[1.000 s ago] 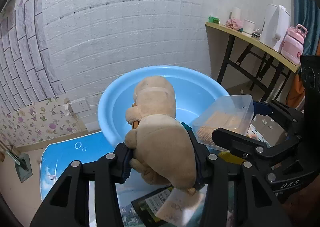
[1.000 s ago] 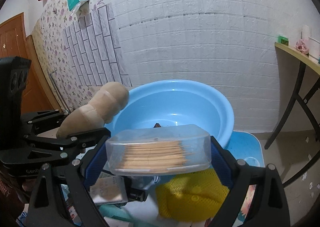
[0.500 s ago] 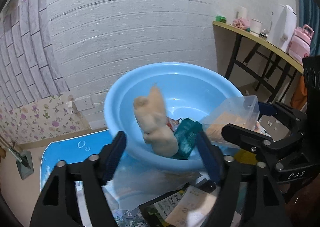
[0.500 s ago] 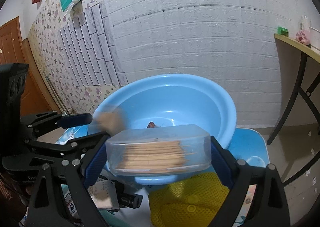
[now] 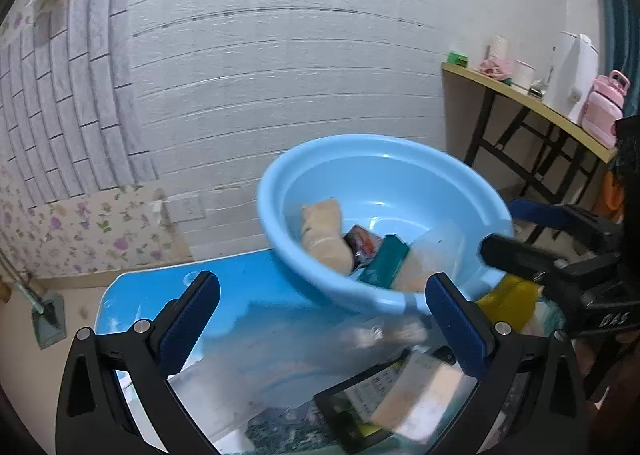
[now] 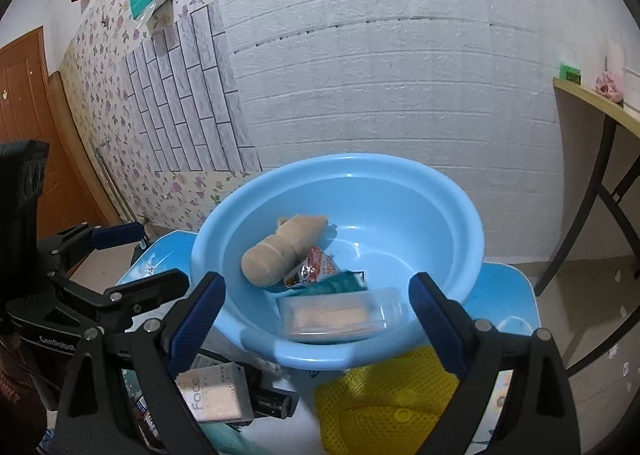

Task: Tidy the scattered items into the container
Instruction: 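Carry both items over the blue basin and release them inside, then move the left gripper toward the toothpick-stick box with brown string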

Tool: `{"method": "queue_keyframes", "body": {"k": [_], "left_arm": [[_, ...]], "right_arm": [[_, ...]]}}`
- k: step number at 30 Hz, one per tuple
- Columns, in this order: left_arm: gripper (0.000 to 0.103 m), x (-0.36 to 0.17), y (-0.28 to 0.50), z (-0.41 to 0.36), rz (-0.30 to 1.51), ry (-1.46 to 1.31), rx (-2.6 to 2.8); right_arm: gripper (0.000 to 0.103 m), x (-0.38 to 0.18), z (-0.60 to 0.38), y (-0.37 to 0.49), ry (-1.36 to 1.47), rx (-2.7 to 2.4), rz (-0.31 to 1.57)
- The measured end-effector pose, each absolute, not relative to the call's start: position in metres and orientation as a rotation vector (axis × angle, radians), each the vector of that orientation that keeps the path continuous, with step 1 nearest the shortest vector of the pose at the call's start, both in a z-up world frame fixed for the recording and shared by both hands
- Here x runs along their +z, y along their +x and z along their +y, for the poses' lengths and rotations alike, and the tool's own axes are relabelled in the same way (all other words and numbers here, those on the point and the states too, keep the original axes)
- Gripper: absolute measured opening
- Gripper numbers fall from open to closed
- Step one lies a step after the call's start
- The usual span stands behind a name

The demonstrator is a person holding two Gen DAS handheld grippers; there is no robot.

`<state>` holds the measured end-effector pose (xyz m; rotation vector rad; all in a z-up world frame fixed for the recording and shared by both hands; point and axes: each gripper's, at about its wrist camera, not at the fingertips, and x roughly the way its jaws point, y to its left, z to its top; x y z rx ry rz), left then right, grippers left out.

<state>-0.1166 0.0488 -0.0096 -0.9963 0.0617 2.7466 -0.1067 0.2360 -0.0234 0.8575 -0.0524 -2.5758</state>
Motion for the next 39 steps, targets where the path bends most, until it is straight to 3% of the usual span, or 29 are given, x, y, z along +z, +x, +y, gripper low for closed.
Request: {"method": "queue_keyframes", "body": {"k": [8, 39], "left_arm": [[0.103, -0.011, -0.099, 0.029, -0.032, -1.048, 2.771], [0.103, -0.025, -0.007, 0.026, -0.084, -1.158, 2.658]], "right_arm": [[0.095, -0.015, 0.239, -0.092, 0.861, -2.595, -0.061], [0.095, -0.025, 0.229, 0.000, 0.967, -2.621, 0.012]]}}
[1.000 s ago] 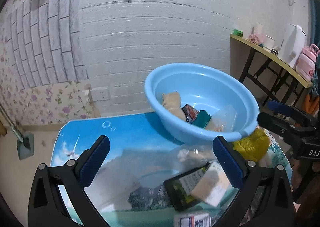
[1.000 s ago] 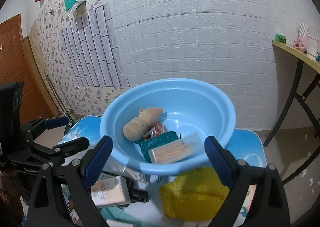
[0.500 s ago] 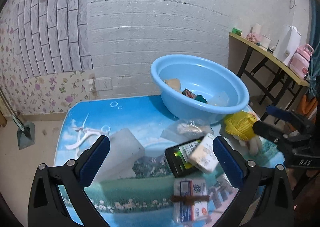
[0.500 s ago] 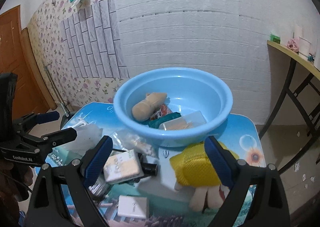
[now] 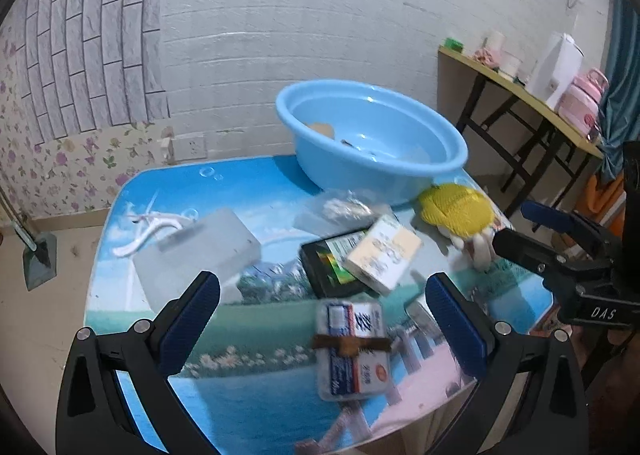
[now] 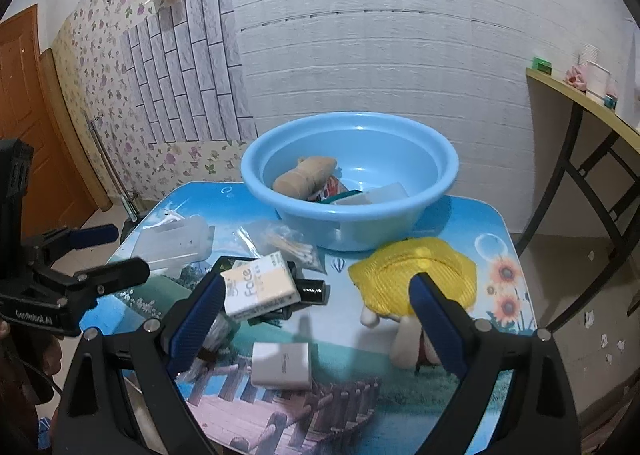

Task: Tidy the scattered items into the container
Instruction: 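Move the left gripper toward the toothpick-stick box with brown string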

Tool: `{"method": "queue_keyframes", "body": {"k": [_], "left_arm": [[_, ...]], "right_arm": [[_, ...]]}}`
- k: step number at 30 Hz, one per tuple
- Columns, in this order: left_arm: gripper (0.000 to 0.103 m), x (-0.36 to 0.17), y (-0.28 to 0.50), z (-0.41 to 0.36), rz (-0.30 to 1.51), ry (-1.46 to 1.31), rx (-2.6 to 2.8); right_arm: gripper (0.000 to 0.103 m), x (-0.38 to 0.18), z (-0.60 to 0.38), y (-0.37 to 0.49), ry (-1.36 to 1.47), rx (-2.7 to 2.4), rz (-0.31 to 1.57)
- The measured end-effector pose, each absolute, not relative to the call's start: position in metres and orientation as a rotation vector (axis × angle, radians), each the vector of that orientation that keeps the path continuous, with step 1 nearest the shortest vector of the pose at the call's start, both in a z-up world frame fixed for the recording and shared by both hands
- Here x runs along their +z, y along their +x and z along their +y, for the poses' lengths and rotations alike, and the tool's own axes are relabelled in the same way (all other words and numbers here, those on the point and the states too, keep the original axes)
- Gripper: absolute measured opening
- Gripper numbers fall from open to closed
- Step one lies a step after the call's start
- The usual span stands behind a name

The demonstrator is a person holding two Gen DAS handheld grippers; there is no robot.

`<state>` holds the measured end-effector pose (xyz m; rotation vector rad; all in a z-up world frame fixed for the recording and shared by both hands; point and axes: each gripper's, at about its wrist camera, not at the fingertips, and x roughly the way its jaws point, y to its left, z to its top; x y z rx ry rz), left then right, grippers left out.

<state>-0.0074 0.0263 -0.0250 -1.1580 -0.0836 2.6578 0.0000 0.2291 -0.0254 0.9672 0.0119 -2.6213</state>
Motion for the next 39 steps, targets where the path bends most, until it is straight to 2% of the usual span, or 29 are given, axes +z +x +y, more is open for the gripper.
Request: {"method": "queue_keyframes", "body": {"k": [20, 39], "left_arm": [[0.103, -0.064, 0.006, 0.031, -0.066, -1.295, 2.590], [0.103, -0.072, 0.004, 0.031, -0.067, -1.320, 2.574]], "right_arm": [[0.095, -0.064, 0.247, 0.012, 1.104, -2.602, 0.006], [0.095, -0.073, 0.243, 0.008, 1.145, -2.582, 0.011]]}}
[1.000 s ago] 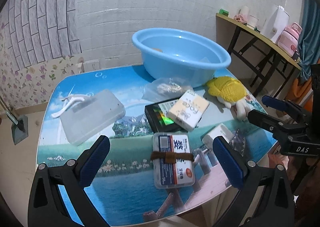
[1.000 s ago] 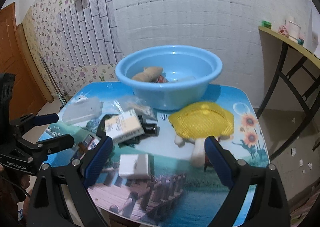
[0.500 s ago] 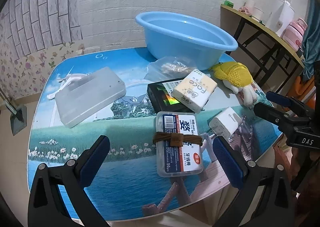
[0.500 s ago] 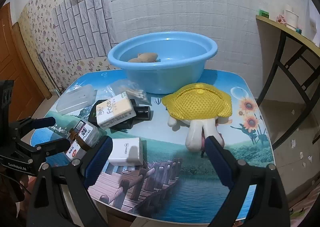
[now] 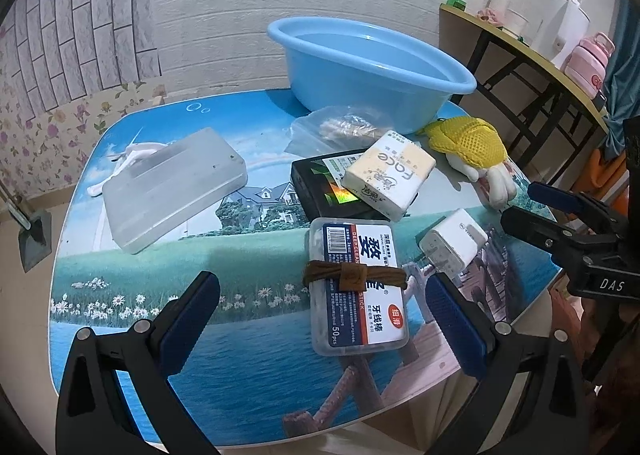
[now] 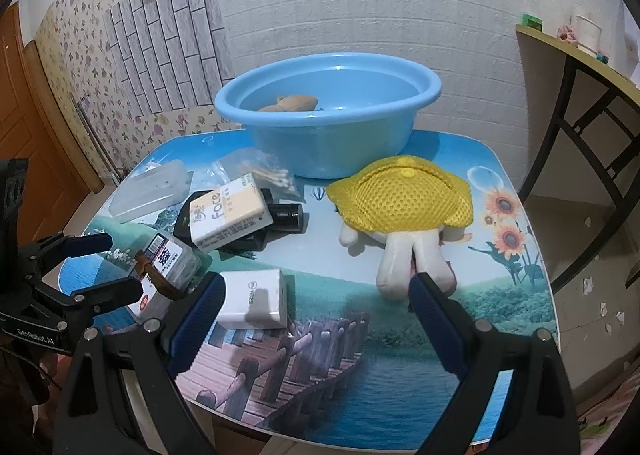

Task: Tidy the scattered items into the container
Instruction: 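Move the left gripper toward the toothpick-stick box with brown string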

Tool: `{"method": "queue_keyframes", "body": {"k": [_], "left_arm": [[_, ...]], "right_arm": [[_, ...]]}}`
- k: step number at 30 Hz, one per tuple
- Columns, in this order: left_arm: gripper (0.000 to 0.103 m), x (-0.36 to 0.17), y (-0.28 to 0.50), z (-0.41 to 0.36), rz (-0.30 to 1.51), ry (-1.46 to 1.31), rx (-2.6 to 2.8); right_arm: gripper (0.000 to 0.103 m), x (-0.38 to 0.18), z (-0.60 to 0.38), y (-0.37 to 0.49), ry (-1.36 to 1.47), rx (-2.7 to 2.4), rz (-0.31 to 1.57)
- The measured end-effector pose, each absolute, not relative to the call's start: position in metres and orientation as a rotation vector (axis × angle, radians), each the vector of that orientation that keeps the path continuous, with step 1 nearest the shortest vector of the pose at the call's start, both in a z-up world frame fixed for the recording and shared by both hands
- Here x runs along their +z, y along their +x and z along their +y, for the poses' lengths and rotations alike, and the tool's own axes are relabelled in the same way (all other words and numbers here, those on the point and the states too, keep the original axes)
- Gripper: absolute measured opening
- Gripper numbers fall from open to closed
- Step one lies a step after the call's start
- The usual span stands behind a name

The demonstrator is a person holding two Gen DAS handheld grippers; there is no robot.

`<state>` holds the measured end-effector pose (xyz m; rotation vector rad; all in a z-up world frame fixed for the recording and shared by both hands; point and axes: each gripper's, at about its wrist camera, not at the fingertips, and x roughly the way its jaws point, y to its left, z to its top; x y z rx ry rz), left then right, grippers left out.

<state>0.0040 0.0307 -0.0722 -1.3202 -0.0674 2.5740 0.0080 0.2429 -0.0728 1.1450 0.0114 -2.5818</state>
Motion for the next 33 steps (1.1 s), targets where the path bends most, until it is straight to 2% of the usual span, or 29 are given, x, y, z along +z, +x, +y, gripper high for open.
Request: {"method": "queue_keyframes", "body": {"k": [33], "left_arm": [[0.103, -0.076, -0.002, 0.052, -0.034, -1.297, 2.530]], "right_arm": [[0.095, -0.082, 0.254, 0.002, 1.168, -2.590, -0.031]]}}
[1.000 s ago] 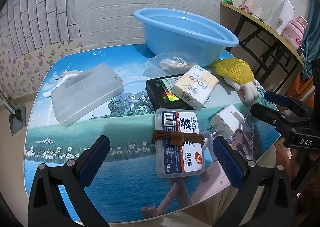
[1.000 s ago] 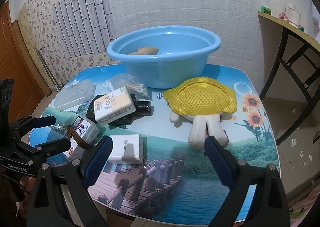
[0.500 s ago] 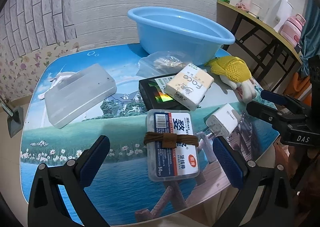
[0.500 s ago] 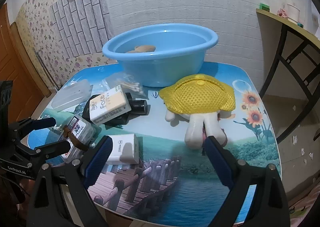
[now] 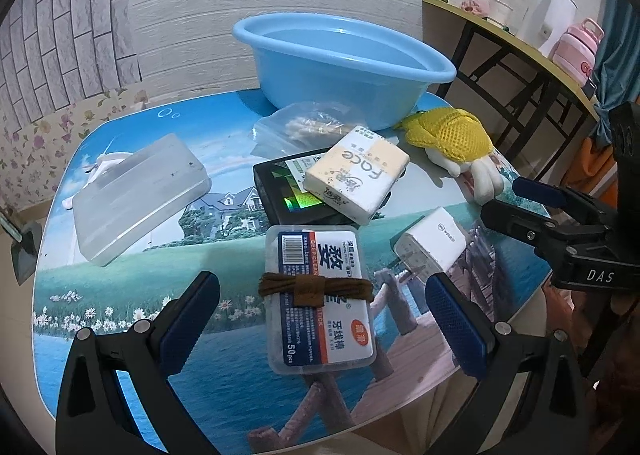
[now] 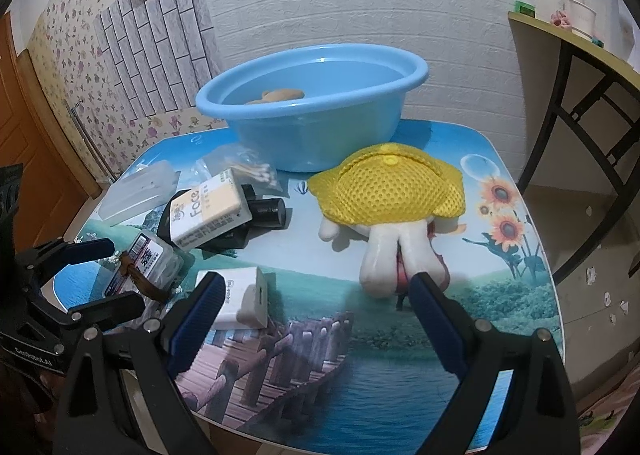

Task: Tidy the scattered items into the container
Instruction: 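Move the left gripper toward the toothpick-stick box with brown string, then grasp the string-tied box with the left gripper while the right gripper grasps the white charger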

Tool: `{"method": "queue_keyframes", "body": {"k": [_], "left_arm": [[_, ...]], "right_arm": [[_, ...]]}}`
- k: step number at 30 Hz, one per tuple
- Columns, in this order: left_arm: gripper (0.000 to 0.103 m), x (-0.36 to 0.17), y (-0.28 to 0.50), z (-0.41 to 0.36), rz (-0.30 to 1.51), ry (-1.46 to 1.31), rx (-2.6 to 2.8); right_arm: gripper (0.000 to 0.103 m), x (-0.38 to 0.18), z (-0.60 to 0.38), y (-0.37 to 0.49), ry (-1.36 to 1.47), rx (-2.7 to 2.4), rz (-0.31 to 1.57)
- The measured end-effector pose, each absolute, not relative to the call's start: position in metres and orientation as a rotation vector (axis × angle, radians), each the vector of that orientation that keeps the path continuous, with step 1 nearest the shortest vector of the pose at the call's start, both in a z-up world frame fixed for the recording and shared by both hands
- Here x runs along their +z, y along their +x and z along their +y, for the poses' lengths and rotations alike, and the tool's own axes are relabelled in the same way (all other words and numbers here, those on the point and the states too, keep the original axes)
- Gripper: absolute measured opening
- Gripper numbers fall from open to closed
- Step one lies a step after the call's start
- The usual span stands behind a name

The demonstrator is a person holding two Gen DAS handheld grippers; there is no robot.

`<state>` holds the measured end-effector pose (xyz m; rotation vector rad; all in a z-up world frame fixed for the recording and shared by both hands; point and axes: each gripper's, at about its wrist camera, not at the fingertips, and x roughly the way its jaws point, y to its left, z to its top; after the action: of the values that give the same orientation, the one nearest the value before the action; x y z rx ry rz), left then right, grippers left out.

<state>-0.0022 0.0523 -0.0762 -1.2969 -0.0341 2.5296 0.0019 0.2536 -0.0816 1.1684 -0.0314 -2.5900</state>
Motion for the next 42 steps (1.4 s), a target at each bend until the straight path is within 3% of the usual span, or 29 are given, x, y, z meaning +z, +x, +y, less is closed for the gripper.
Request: {"method": "queue_keyframes", "body": {"k": [26, 32, 36, 42], "left_arm": [[0.102, -0.084, -0.002, 0.052, -0.025, -1.302, 2.518], [0.072, -0.091, 0.000, 0.054, 0.040, -1.330, 2.527], [0.059, -0.092, 0.000, 0.051, 0.026, -1.328, 2.523], [0.059, -0.091, 0.002, 0.045, 0.023, -1.321, 2.530]], "right_arm": [[0.095, -0.082, 0.246, 0.004, 1.143, -2.552, -0.026], [0.095, -0.086, 0.233, 0.007, 1.149, -2.509, 0.004], [0.095, -0.089, 0.225, 0.006, 1.160, -2.482, 0.020], [0.095, -0.091, 0.210, 0.007, 1.151, -2.462, 0.072]]}}
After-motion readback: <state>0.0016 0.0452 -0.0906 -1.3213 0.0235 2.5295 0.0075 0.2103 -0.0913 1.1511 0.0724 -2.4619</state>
